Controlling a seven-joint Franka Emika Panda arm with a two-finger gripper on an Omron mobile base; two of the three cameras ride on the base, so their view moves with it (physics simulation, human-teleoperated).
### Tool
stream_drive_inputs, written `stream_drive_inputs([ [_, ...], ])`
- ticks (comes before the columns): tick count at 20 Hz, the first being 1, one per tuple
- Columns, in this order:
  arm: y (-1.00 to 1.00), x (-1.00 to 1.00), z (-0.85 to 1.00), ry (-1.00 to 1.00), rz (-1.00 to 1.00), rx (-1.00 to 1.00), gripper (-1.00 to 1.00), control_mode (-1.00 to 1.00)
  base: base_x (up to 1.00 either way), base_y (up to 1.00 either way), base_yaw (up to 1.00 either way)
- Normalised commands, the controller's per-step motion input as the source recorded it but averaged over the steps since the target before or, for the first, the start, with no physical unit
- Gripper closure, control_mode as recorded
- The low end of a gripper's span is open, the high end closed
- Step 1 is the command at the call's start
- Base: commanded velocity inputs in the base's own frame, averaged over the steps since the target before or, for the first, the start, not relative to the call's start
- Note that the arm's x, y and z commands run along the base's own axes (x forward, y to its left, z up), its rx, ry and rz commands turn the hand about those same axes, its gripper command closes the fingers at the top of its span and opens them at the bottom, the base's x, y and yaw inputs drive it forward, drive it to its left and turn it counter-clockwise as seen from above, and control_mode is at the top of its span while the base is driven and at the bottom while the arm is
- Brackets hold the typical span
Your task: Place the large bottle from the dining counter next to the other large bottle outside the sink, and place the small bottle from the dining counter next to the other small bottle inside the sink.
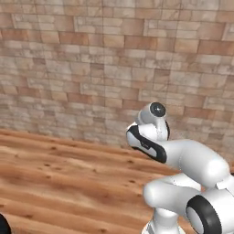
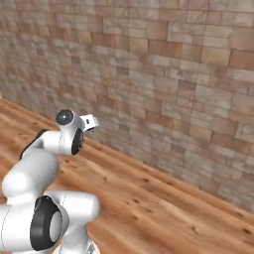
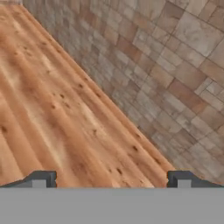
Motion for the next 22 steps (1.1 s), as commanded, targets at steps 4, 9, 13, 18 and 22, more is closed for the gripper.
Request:
stream_drive_inputs([
  [4, 0.0, 0.0, 0.0, 0.0, 0.0, 0.0, -1.0, 1.0, 1.0, -0.08, 0.63],
  [9, 0.0, 0.0, 0.0, 0.0, 0.0, 0.0, -1.0, 1.0, 1.0, -0.21, 0.62],
  [13, 0.0, 0.0, 0.0, 0.0, 0.0, 0.0, -1.0, 1.0, 1.0, -0.13, 0.63],
  [18, 0.0, 0.0, 0.0, 0.0, 0.0, 0.0, -1.0, 1.0, 1.0, -0.07, 0.65],
  [22, 0.0, 0.0, 0.0, 0.0, 0.0, 0.0, -1.0, 1.0, 1.0, -0.09, 0.66],
])
